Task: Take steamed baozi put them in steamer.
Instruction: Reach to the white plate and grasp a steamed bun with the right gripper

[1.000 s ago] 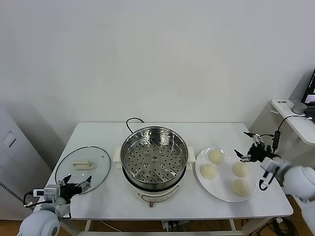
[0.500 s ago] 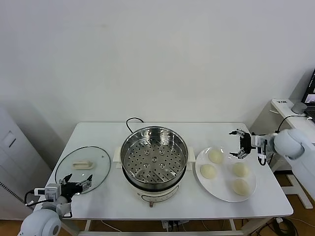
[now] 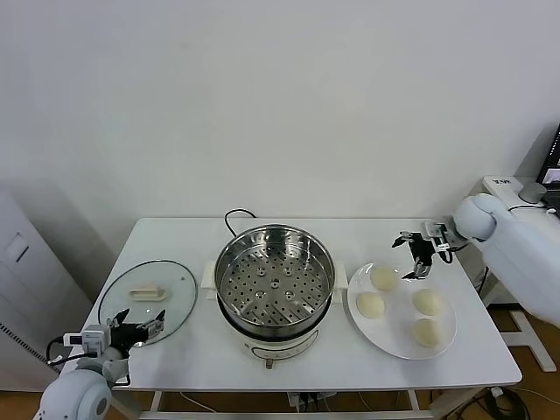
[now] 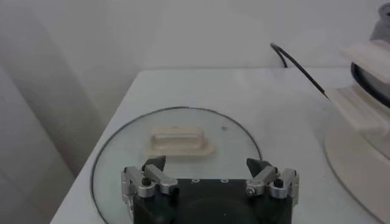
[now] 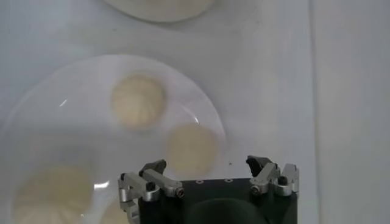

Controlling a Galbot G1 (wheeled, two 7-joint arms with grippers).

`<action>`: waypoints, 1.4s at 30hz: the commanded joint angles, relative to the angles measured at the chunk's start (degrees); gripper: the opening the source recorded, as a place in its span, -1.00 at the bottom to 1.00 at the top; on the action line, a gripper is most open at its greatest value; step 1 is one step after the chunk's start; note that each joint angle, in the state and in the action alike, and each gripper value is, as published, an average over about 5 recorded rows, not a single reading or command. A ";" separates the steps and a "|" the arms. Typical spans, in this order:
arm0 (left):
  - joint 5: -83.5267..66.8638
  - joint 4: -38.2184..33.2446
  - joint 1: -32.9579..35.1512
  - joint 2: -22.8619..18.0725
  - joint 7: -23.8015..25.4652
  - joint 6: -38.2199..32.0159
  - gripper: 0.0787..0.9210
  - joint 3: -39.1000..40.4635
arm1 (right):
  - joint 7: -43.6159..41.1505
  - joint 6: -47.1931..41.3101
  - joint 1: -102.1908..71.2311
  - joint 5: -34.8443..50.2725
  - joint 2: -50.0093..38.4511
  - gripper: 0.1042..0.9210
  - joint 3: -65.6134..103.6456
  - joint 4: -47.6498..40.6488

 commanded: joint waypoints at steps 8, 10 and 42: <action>-0.08 0.74 -0.17 0.51 0.14 -0.01 0.77 0.17 | -0.18 2.50 -1.51 -7.37 8.23 0.76 0.45 -11.13; -0.08 0.71 -0.17 0.50 0.14 -0.01 0.77 0.26 | 0.19 2.58 -2.20 -7.98 8.63 0.76 1.47 -11.63; 0.01 -1.19 0.83 -0.63 -0.23 0.29 0.77 0.32 | -0.47 1.90 -2.74 -7.45 8.16 -0.09 3.80 -9.73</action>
